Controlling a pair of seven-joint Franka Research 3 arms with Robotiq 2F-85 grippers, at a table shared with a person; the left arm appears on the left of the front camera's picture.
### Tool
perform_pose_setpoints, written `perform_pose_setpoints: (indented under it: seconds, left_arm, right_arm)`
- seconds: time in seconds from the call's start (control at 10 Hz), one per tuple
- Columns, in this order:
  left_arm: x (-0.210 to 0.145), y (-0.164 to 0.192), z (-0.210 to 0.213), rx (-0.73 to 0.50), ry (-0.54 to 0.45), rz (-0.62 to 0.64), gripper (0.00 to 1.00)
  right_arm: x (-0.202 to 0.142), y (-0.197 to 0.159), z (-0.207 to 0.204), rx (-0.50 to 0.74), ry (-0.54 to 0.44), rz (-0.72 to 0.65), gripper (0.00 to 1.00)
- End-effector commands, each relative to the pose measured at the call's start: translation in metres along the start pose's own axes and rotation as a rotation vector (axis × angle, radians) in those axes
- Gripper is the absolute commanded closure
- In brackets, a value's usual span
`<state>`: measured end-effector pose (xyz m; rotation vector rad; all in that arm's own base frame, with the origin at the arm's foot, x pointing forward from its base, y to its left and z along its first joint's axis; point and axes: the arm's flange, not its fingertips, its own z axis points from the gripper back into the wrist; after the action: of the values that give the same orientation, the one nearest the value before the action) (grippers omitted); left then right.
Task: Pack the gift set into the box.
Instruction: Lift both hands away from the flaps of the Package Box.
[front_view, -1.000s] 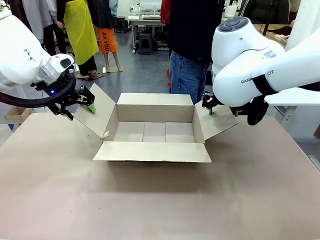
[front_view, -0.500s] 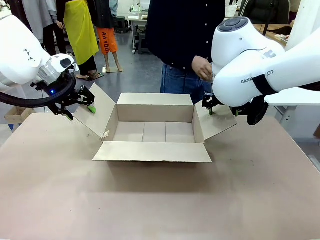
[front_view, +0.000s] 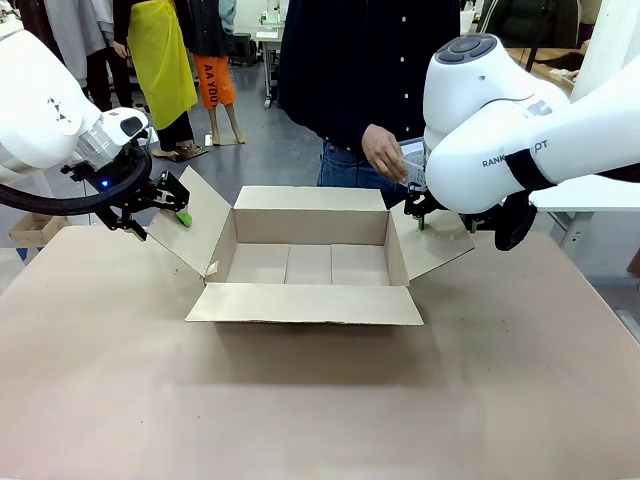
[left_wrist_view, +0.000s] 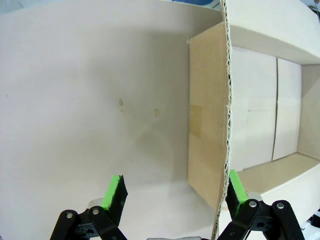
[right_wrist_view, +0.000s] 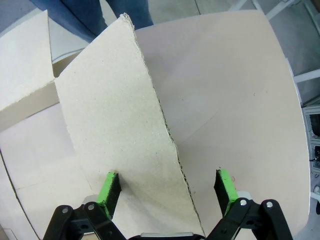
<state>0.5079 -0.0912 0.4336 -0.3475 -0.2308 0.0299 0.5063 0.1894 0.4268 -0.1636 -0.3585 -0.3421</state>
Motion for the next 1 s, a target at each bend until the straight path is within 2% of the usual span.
perform_pose_setpoints:
  seconds: [0.0,0.9]
  left_arm:
    - [-0.001,-0.0009,0.0021,0.012,-0.002,0.013,0.0]
    - [-0.001,-0.0009,0.0021,0.012,-0.002,0.013,0.0]
  right_arm:
    - [0.0026,0.0,0.0035,-0.01,-0.005,0.004,0.0]
    - [0.0026,0.0,0.0035,-0.01,-0.005,0.004,0.0]
